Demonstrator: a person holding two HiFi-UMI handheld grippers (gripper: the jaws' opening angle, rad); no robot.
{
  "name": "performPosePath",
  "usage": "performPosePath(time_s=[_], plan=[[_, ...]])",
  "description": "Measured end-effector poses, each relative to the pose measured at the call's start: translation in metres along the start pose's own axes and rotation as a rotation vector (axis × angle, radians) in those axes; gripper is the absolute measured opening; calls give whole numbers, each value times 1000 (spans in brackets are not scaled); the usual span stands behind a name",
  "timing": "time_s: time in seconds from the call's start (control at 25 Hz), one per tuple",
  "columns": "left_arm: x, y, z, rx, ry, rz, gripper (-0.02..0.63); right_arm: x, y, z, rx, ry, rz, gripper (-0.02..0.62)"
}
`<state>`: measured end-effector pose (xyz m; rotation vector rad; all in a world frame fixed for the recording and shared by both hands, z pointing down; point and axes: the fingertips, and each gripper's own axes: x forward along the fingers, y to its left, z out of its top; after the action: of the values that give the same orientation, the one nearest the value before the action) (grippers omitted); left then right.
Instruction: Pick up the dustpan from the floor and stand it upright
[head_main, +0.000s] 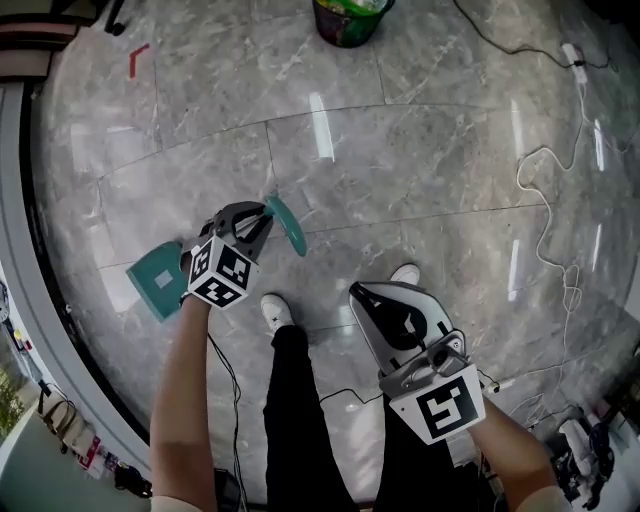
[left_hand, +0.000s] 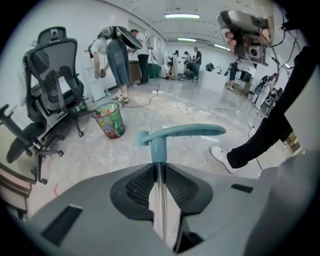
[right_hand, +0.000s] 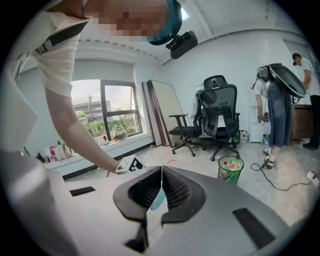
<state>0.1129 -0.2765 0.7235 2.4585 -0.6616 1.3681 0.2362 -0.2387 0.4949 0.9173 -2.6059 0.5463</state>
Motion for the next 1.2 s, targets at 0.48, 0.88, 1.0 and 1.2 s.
performPosePath(time_s=[0.48, 0.88, 1.0, 1.2], plan=[[-181, 16, -44, -49, -374, 64, 80, 68, 144, 68, 23, -100, -162, 18], [-317, 0, -113, -37, -570, 243, 80, 70, 282, 72, -64, -88, -35, 18], [-349, -12, -137, 5, -610, 284, 80, 69, 322, 61, -61, -70, -43, 18], [-395, -40, -185, -74, -712, 300, 80, 76, 382, 34, -47, -48, -85, 18]])
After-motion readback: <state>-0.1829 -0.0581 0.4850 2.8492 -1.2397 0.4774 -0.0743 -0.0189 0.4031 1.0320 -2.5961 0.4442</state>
